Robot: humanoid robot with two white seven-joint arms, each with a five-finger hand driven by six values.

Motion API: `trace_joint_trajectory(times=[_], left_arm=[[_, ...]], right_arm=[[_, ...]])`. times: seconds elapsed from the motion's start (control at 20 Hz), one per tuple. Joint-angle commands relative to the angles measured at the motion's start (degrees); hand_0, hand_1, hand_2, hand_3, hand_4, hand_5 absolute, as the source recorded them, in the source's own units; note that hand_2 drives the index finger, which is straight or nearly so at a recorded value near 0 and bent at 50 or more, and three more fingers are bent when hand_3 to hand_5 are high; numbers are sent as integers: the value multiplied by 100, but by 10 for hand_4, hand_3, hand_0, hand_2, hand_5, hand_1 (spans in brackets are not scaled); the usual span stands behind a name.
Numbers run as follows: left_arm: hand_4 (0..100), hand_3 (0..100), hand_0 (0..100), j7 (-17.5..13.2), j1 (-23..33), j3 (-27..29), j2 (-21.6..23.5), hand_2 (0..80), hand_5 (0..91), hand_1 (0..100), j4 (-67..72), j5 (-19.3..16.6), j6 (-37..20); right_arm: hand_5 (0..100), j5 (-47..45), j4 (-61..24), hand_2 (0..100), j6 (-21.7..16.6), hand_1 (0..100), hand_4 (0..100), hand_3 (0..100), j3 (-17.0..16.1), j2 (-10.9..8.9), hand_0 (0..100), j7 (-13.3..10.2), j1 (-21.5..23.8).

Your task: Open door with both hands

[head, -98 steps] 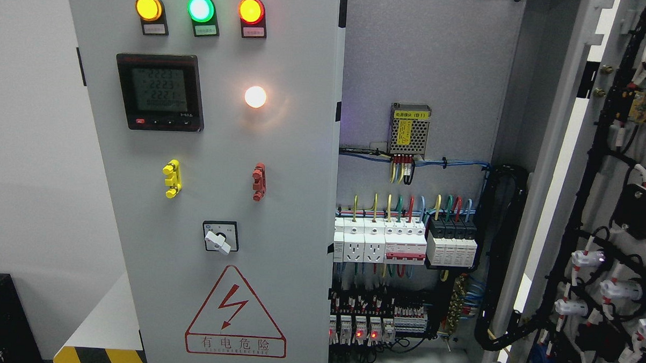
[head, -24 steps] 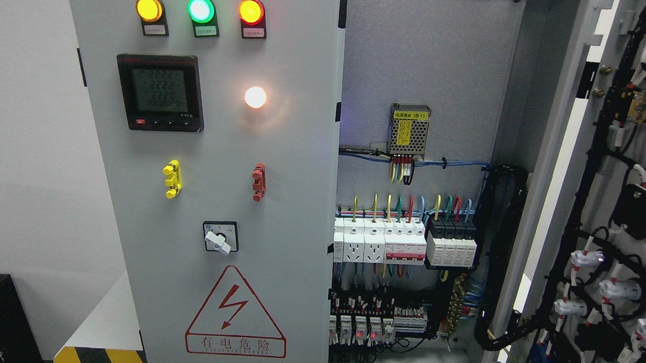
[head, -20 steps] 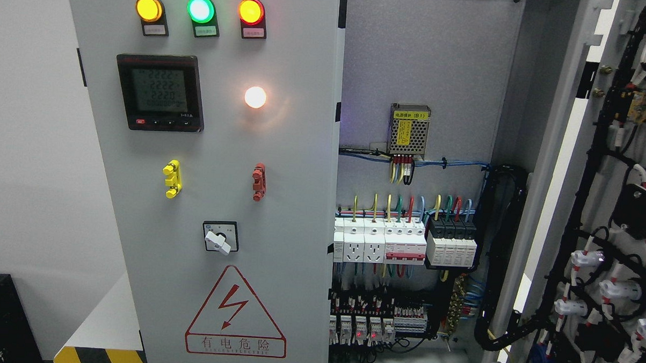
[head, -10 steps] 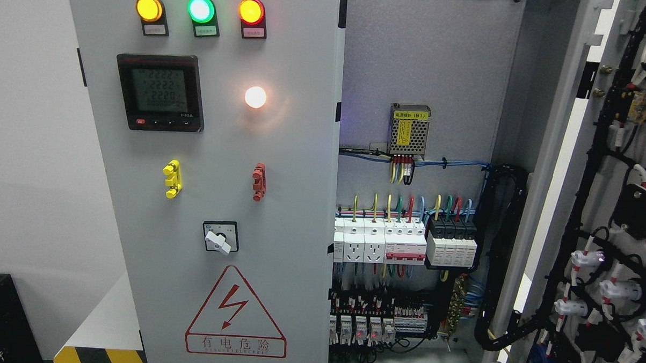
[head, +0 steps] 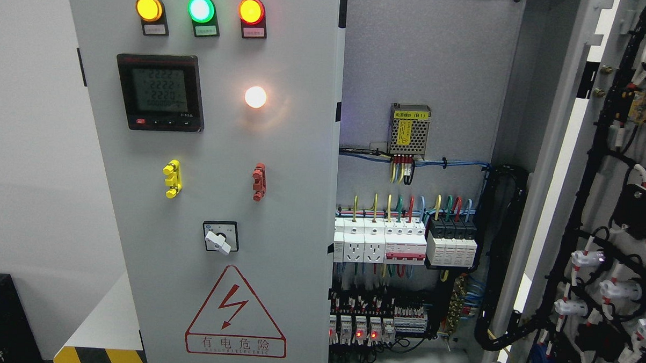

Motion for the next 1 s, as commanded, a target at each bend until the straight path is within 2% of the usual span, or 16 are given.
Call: trace_joint_trajectory(times=[0.0,0.15,0.25,0.4,0.55,0.75,0.95], left_arm=[[0,0,0,1,-97,9,8,0,0,0,-8,-50,4],[0,0,0,1,-97,0,8,0,0,0,1,-67,4],[0,0,0,1,-97,0,8,0,0,0,1,-67,-4],[0,0,0,10,-97,0,8,0,0,0,10,-67,-4],[0,0,0,10,-88,0,8,0,0,0,10,-67,4],[0,0,0,10,-97,0,8,0,0,0,10,-67,4],[0,0,0,10,-97,0,8,0,0,0,1,-67,4]], right_arm=[[0,-158,-1639,0,-20,0,0,0,90,-82,0,-13,-285],[0,-176,-1701,0,-125,0,0,0,72,67,0,-30,-540],[0,-176,-1701,0,-440,0,0,0,46,172,0,-48,-786],[0,-185,-1701,0,-749,0,0,0,28,190,0,-65,-1111],[0,-176,-1701,0,-802,0,0,0,28,313,0,-65,-1375],[0,-185,-1675,0,-750,0,0,0,28,716,0,-65,-1779],[0,-193,-1508,0,-732,0,0,0,37,779,0,-66,-2174]])
